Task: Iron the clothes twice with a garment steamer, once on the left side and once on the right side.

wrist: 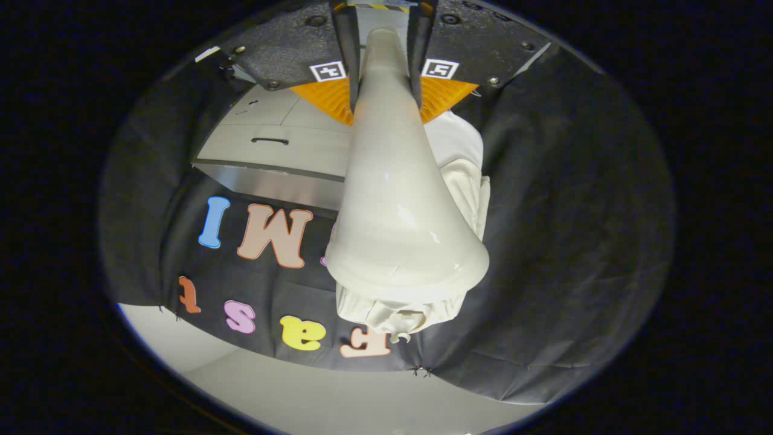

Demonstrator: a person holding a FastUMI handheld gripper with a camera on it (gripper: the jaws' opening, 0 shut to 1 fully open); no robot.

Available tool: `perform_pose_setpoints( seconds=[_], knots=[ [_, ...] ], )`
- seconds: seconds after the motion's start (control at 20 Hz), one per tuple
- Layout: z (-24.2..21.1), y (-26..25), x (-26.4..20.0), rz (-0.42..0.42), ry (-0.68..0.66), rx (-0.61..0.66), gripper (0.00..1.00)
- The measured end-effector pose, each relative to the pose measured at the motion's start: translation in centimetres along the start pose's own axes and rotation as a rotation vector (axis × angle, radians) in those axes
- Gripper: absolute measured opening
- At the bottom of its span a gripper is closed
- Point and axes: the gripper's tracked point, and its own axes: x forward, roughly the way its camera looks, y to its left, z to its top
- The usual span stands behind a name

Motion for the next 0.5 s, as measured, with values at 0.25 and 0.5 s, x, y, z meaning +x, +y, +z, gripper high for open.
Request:
perform_pose_setpoints(
  seconds=[0.25, 0.5],
  knots=[
    [2.2, -1.0, -2.2, 0.000, -0.065, 0.001, 0.32],
    [3.0, -2.3, -3.7, -0.012, -0.123, 0.041, 0.32]
  ],
)
